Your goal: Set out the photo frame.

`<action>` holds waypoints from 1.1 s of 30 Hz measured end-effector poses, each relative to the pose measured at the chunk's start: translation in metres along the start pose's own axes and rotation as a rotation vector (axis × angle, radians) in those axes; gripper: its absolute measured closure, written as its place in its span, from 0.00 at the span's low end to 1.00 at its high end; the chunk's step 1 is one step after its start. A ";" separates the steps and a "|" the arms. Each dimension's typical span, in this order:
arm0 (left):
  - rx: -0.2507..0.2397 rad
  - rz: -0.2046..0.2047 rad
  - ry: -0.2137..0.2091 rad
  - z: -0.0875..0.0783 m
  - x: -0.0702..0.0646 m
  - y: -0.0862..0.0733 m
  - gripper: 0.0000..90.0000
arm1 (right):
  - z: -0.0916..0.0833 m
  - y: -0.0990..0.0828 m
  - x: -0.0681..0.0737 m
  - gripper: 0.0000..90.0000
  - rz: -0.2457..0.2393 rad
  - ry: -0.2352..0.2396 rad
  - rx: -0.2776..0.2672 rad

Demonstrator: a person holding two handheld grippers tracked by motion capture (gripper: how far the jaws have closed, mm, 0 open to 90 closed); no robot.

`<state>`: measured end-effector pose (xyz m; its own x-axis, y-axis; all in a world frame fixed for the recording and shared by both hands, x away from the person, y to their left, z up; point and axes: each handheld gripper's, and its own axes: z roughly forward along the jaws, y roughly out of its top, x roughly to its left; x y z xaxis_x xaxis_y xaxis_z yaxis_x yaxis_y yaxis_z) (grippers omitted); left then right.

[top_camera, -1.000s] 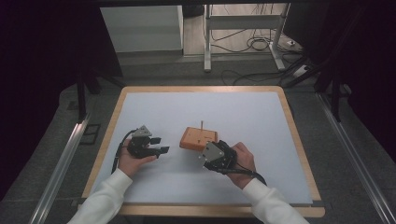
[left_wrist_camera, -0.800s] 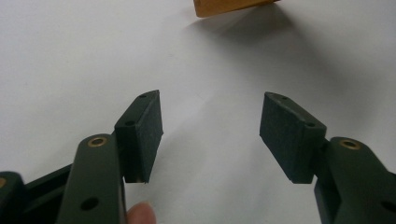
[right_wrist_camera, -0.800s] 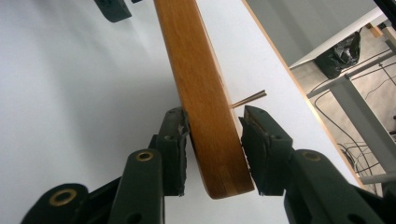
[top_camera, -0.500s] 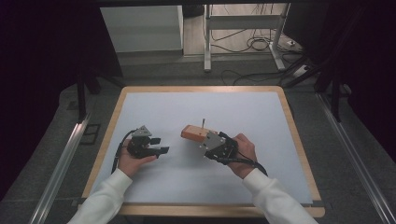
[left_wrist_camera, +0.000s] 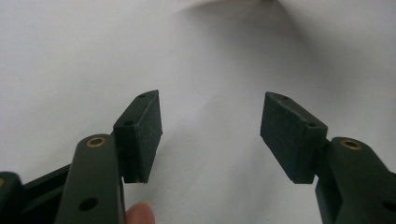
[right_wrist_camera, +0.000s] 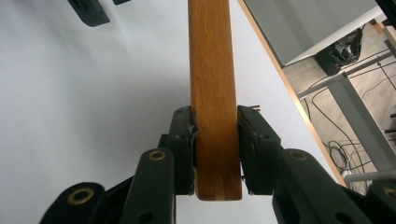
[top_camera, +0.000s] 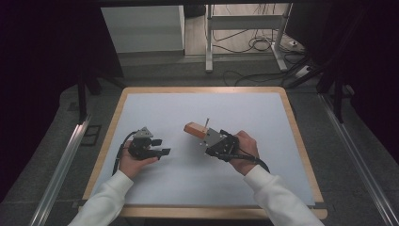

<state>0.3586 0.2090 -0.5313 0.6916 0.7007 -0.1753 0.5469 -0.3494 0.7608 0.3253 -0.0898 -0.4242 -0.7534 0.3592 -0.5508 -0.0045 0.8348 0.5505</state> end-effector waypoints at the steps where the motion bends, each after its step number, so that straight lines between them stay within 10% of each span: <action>1: 0.001 0.000 0.000 0.000 0.000 0.000 0.42 | 0.000 0.000 0.000 0.77 -0.005 0.001 -0.001; 20: 0.004 0.004 -0.002 0.001 -0.001 0.000 0.42 | -0.025 0.002 0.007 0.77 -0.074 0.075 0.004; 33: 0.005 0.004 -0.003 0.001 0.000 0.000 0.42 | -0.013 0.004 -0.002 0.71 0.026 0.138 -0.047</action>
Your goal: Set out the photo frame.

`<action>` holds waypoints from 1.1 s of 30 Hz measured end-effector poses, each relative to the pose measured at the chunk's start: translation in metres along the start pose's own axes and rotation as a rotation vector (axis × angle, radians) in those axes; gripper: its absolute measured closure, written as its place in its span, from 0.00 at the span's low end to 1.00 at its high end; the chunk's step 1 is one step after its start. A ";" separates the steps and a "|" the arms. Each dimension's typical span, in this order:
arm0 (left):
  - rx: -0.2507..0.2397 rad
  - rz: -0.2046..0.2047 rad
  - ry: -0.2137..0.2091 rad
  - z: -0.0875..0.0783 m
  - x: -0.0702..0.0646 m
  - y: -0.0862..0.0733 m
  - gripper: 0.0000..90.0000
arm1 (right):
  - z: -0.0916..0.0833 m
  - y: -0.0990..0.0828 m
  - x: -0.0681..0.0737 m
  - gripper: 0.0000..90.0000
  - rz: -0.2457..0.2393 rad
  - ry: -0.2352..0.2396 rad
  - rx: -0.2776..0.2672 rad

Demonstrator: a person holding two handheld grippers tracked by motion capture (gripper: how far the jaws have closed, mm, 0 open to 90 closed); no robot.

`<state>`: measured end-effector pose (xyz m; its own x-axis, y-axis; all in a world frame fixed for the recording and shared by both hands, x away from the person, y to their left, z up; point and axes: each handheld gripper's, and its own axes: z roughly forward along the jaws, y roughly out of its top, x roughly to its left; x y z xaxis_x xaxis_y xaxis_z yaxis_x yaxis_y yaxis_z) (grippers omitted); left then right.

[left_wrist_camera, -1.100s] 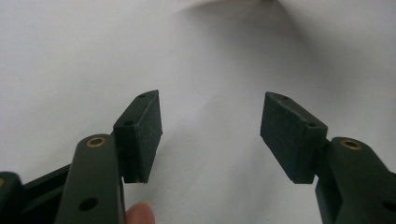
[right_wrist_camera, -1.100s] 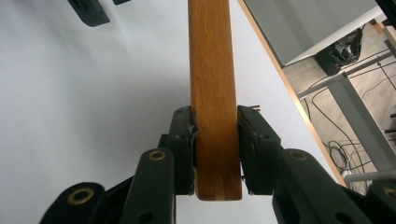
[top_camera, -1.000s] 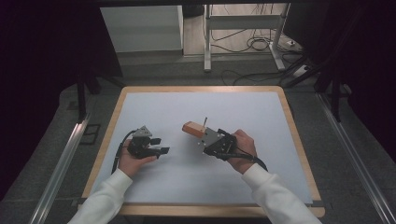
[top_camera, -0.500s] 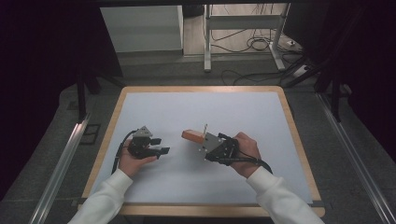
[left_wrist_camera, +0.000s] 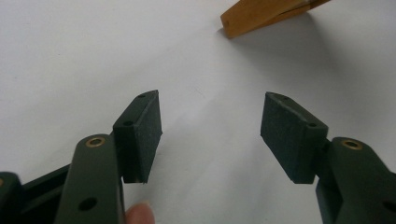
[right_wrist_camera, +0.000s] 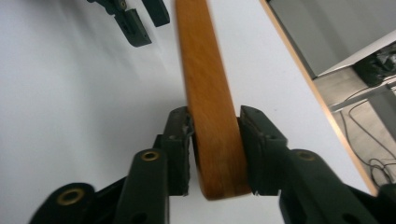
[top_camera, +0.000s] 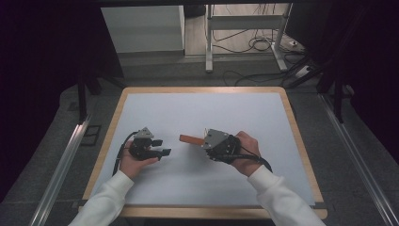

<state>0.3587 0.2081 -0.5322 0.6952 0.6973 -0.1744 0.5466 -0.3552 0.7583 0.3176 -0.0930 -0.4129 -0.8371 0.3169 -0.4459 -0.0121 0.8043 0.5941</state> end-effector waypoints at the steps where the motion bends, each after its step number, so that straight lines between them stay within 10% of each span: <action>1: 0.000 -0.001 -0.001 0.000 0.000 0.000 0.42 | 0.001 0.000 0.000 0.71 0.002 -0.010 -0.004; 33: 0.000 -0.005 -0.006 0.002 0.000 0.000 0.41 | 0.021 -0.008 -0.063 0.63 0.202 -0.093 -0.069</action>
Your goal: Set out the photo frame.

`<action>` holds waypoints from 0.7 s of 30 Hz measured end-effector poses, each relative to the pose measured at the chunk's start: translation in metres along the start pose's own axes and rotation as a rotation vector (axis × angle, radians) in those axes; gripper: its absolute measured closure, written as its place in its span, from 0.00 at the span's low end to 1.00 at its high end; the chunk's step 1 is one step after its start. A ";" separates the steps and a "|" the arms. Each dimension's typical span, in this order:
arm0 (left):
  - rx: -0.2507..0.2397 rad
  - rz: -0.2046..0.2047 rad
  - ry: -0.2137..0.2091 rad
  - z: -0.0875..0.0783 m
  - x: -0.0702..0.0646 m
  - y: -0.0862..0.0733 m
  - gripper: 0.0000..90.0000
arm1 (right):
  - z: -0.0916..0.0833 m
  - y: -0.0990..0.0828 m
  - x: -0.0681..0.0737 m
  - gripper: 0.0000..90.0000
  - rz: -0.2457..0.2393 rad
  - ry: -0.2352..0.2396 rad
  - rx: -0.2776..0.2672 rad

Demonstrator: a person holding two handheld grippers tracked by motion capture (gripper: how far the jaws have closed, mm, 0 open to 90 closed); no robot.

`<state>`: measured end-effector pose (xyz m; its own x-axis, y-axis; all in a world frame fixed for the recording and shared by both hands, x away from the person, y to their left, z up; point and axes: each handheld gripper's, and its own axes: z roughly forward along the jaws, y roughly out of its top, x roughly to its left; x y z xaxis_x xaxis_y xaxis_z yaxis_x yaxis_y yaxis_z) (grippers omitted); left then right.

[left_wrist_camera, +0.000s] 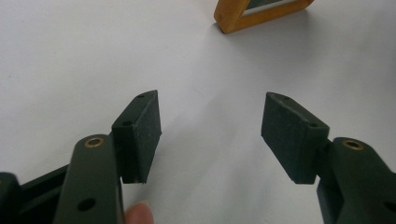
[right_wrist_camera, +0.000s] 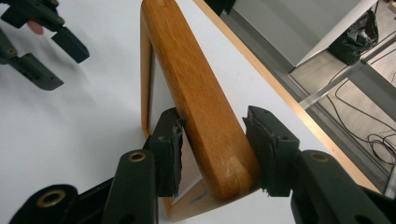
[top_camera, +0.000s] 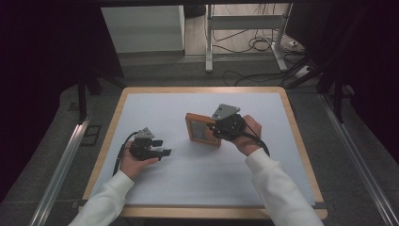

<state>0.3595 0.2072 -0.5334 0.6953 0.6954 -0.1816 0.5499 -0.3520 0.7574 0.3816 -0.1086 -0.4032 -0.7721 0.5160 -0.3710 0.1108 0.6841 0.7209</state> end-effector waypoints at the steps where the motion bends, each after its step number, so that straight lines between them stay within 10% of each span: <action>1: 0.000 -0.001 0.000 0.000 0.000 0.000 0.41 | 0.001 0.000 -0.001 0.63 0.010 0.003 -0.002; 21: -0.006 0.003 -0.001 0.000 -0.002 0.000 0.40 | 0.021 -0.002 -0.023 0.53 0.113 -0.042 0.004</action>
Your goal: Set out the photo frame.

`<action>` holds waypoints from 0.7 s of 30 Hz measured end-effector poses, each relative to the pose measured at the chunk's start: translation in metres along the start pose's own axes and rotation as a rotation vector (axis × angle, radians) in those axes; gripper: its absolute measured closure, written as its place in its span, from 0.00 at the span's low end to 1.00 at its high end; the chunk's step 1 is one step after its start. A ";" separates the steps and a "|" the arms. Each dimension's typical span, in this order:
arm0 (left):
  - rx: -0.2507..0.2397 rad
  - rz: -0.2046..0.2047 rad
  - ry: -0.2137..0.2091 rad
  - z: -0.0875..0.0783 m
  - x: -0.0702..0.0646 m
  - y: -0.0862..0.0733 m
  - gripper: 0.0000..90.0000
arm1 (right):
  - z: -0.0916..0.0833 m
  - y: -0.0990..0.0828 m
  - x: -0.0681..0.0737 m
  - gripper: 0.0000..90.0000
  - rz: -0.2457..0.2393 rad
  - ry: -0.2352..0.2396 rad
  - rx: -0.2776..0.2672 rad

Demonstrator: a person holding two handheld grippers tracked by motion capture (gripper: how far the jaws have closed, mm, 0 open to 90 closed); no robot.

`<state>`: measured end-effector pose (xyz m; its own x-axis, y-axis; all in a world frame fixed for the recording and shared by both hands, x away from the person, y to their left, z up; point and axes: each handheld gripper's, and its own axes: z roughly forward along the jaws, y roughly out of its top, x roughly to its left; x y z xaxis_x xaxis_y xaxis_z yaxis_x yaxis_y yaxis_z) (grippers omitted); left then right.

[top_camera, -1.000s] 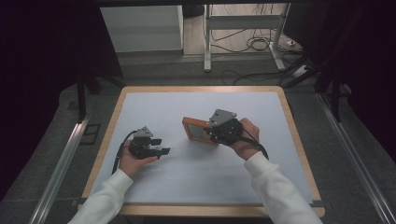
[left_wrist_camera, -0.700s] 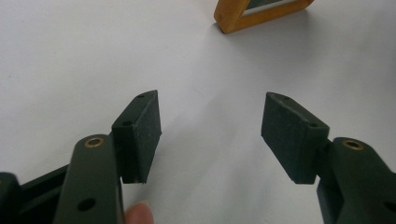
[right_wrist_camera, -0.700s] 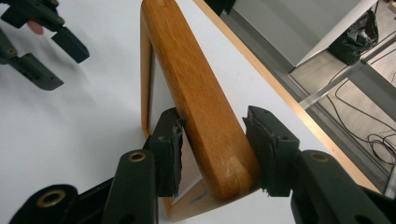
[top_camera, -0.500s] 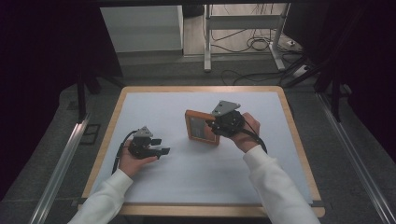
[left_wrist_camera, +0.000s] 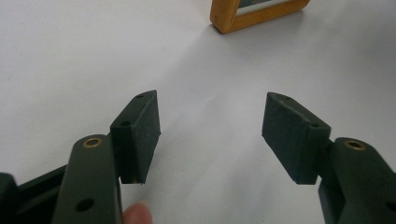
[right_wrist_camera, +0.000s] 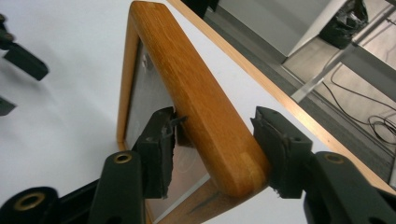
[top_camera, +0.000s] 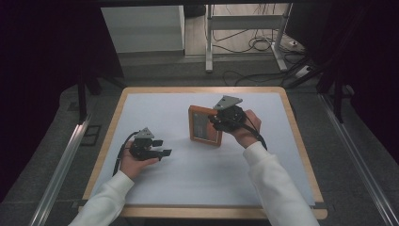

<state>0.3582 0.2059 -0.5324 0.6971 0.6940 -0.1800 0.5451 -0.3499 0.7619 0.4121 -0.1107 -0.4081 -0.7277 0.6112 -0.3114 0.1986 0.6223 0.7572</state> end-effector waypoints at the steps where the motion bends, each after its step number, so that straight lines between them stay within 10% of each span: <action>1: 0.002 0.001 0.000 0.000 0.000 0.000 0.40 | 0.002 0.000 -0.001 0.52 0.003 -0.003 0.000; 21: 0.001 0.001 -0.006 -0.001 0.000 0.000 0.40 | 0.025 -0.010 -0.022 0.40 0.138 -0.045 0.036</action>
<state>0.3581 0.2067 -0.5317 0.7003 0.6898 -0.1834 0.5451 -0.3509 0.7614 0.4423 -0.1182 -0.4229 -0.6619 0.7129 -0.2316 0.3188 0.5473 0.7738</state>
